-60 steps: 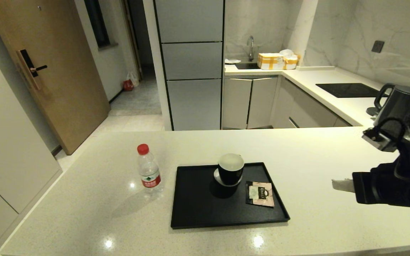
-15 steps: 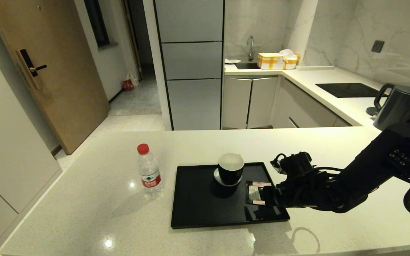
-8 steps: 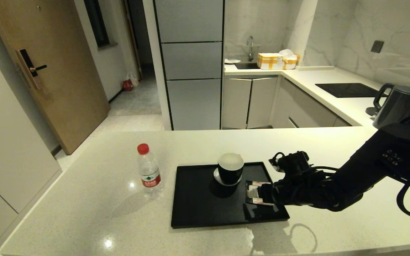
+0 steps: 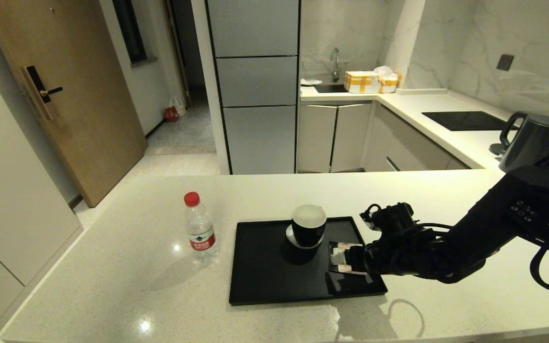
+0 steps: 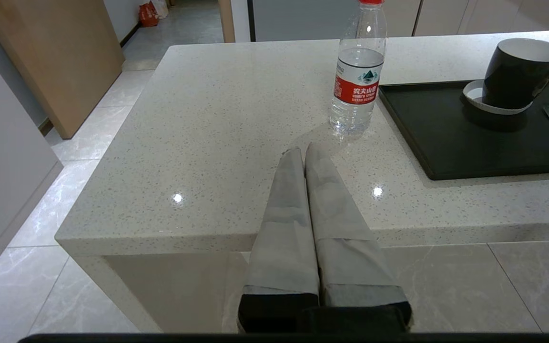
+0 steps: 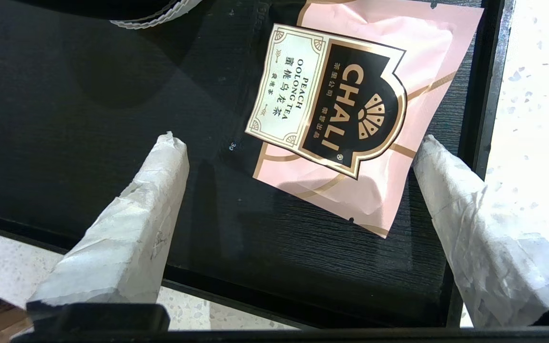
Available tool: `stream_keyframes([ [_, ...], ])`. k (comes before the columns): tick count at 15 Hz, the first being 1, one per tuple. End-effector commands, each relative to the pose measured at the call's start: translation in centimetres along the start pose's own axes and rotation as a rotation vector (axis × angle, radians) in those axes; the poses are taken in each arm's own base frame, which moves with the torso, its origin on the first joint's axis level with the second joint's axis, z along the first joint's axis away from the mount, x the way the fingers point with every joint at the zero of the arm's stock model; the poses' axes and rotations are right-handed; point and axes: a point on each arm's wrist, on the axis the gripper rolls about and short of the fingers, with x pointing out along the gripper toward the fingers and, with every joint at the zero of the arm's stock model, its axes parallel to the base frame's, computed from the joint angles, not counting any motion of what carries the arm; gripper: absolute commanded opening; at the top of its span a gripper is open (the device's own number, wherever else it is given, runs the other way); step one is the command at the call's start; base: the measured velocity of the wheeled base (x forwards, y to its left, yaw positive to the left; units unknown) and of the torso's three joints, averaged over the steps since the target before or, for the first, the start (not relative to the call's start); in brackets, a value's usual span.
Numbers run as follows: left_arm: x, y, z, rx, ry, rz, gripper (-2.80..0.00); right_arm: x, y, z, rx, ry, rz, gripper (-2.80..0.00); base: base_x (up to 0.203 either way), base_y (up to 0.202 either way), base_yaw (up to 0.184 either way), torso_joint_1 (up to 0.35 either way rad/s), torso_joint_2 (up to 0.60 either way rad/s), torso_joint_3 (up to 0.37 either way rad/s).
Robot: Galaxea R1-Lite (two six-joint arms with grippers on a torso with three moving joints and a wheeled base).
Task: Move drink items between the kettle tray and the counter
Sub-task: Pick up the tea bag
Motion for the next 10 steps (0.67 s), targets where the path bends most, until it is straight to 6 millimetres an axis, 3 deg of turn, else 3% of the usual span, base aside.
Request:
stream_keyframes([
  [1,0.01,0.00,0.00,0.001,0.002,0.001,-2.80,0.14,-0.12,0.03,0.003,-0.007,-0.027,0.00,0.000,0.000,0.000,0.000,0.00,0.000],
  [10,0.01,0.00,0.00,0.001,0.002,0.000,-2.80,0.35,-0.24,0.24,0.005,-0.017,-0.093,0.00,0.000,0.000,0.000,0.000,0.00,0.000],
])
